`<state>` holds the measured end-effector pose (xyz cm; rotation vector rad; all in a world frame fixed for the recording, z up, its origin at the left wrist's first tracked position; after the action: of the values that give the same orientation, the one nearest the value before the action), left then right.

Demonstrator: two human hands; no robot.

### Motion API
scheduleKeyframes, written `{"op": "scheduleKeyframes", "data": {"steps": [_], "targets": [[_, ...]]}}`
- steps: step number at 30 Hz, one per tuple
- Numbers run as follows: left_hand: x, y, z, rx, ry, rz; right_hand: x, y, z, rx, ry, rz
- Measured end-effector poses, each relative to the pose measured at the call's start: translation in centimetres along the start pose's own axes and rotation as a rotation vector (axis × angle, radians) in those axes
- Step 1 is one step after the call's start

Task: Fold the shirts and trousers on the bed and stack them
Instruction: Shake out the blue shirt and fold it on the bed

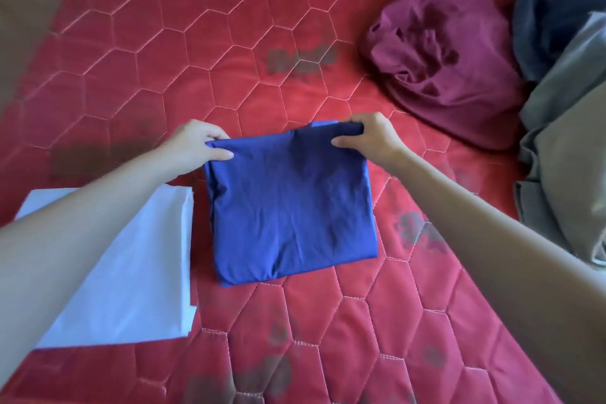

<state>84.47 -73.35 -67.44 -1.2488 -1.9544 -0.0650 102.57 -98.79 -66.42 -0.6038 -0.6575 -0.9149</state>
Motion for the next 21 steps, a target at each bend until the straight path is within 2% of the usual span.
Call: {"op": "scheduleKeyframes", "data": {"steps": [5,11,13,15,17,19,21], "targets": [[-1.2,2.3,2.7,0.096,-0.014,-0.106,-3.3,3.9,-0.3,-0.056,-0.006,-0.052],[-1.8,3.1,3.3,0.052,-0.111,-0.200,-4.2,4.7,-0.7,-0.147,-0.017,-0.161],[-2.0,2.9,3.0,0.020,-0.023,-0.262,-4.4,4.0,-0.5,-0.141,-0.097,-0.237],[-2.7,1.7,2.0,-0.081,0.164,-0.367,-4.7,2.3,0.4,-0.047,-0.214,-0.376],[-4.0,-0.5,0.5,-0.226,0.300,-0.459,-5.7,-0.2,2.2,0.129,-0.259,-0.483],[-6.5,-3.5,-0.9,-0.337,0.370,-0.477,-8.0,-3.2,3.6,0.310,-0.257,-0.509],[-9.9,-6.3,-1.6,-0.378,0.452,-0.426,-11.0,-6.1,4.0,0.419,-0.287,-0.443]]}}
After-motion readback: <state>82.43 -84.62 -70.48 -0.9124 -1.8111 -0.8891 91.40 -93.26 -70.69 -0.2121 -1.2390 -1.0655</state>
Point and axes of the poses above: each hand's wrist, its own y-axis towards the middle knuckle, its own x-axis out of the back of the hand, z = x × y, the point moved 2 cm from there along y, towards the middle knuckle, and after that the axes turned 11 degrees about -z, right-handed, at the moved point
